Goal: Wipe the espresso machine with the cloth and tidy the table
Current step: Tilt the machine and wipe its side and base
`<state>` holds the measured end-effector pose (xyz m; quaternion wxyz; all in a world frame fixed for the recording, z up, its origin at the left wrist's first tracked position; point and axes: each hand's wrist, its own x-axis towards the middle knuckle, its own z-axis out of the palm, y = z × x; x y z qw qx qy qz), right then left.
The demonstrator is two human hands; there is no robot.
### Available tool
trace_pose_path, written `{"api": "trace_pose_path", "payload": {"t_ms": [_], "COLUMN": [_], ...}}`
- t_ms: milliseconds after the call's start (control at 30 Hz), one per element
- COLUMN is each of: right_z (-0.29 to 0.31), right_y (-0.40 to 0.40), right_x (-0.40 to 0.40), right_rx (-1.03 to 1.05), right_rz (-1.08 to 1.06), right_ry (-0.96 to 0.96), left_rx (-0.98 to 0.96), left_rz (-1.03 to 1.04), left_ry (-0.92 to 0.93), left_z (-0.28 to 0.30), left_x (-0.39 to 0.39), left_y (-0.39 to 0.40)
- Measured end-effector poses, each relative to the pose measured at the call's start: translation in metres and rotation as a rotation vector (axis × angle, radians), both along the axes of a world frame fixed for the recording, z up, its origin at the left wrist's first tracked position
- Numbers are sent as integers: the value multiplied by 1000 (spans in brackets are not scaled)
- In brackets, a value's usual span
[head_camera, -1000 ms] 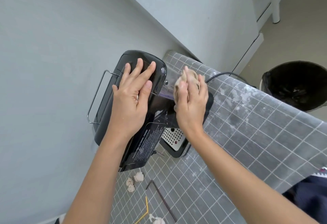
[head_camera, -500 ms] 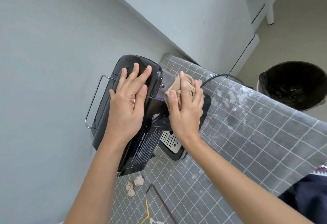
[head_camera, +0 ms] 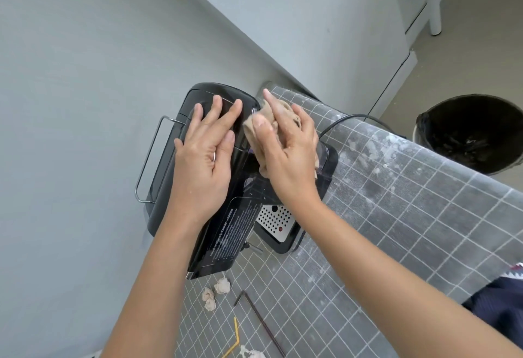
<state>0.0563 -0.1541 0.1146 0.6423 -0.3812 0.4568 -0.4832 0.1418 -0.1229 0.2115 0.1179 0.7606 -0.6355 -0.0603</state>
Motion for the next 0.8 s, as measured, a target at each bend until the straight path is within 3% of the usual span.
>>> {"api": "trace_pose_path", "payload": {"t_ms": [233, 367, 500, 567, 667, 733, 800], "right_z": [-7, -3, -29, -58, -88, -77, -42], "right_y": [20, -15, -45, -30, 20, 53, 81], "right_x": [-6, -2, 4, 6, 7, 13, 21], "right_rx": [-60, 62, 156, 172, 362, 392, 288], "right_rz": [3, -1, -5, -20, 7, 38, 74], "right_ry": [-36, -57, 95, 133, 136, 57, 8], "left_rx": [-7, 1, -2, -8, -4, -1, 5], "left_rz": [-3, 5, 1, 5, 0, 1, 7], "left_ry": [-9, -5, 0, 7, 10, 20, 36], "left_z": [0, 0, -1, 0, -1, -1, -1], "left_x": [0, 0, 0, 1, 0, 0, 1], "left_y": [1, -1, 0, 0, -1, -1, 0]}}
